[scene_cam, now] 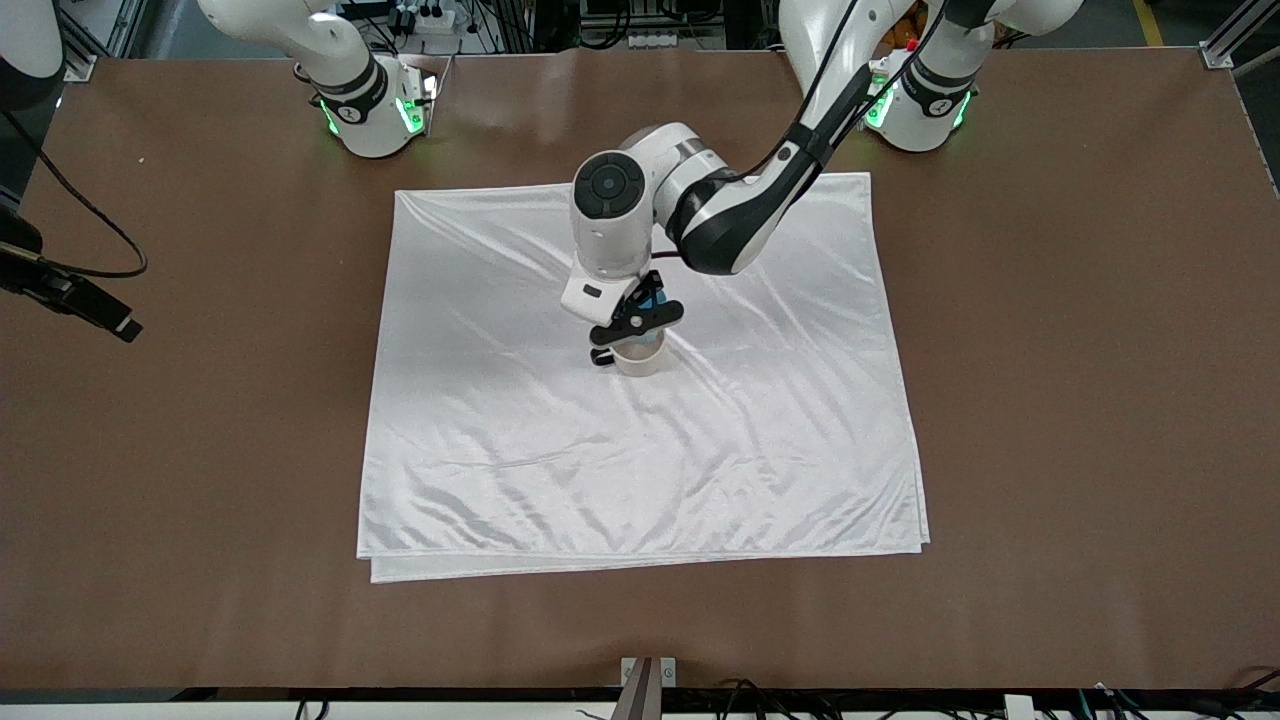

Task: Place blue cup into white mug on cloth

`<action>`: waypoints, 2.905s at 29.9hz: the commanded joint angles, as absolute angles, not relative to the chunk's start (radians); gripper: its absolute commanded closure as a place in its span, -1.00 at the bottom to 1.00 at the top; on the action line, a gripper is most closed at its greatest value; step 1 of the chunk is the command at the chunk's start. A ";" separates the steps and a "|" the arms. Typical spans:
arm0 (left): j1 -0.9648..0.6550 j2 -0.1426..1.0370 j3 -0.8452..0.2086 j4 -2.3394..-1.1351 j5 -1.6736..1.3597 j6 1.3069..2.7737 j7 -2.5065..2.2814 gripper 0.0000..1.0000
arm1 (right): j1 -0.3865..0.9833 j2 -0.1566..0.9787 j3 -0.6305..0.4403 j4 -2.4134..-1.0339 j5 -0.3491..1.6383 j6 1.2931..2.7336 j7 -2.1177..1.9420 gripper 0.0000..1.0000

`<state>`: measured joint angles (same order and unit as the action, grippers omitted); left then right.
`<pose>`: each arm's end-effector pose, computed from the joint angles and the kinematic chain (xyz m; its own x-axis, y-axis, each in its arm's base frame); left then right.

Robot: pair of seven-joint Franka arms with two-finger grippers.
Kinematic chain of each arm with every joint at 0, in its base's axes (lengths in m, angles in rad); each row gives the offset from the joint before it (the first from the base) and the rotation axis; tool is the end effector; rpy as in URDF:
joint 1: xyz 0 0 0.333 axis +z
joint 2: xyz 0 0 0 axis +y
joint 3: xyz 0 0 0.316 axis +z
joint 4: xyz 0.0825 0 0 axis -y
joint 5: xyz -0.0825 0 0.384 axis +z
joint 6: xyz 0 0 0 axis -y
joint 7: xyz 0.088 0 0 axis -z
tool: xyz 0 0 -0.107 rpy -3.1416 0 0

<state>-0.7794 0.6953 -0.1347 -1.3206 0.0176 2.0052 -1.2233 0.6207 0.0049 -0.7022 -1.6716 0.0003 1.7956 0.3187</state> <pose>0.4668 -0.5674 0.3272 0.9433 0.3250 -0.0679 0.3269 -0.9449 0.0186 0.5726 -0.0459 0.5950 0.9142 -0.3887 0.1148 -0.3874 -0.9213 -0.0349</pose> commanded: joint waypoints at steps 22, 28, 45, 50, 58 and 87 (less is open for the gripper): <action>-0.793 0.773 -0.107 -1.295 0.009 2.036 -1.227 1.00 | 0.108 -0.012 -0.204 -1.678 -0.015 1.790 0.250 -1.00; -0.787 0.773 -0.100 -1.299 0.012 2.048 -1.203 -1.00 | -0.027 -0.014 -0.088 -1.675 -0.014 1.793 0.173 -1.00; -0.764 0.735 -0.100 -1.299 0.014 2.002 -1.177 -1.00 | -0.215 -0.012 0.107 -1.634 -0.015 1.782 0.155 -1.00; -0.720 0.706 -0.094 -1.299 0.015 1.944 -1.125 -1.00 | -0.216 -0.009 0.107 -1.602 -0.015 1.781 0.101 -1.00; -0.592 0.654 -0.095 -1.299 0.015 1.901 -0.987 -1.00 | -0.204 -0.006 0.103 -1.551 -0.017 1.744 0.097 -1.00; -0.100 0.520 -0.095 -1.308 0.015 1.763 -0.262 -1.00 | -0.149 0.006 0.077 -1.537 -0.035 1.647 0.061 -1.00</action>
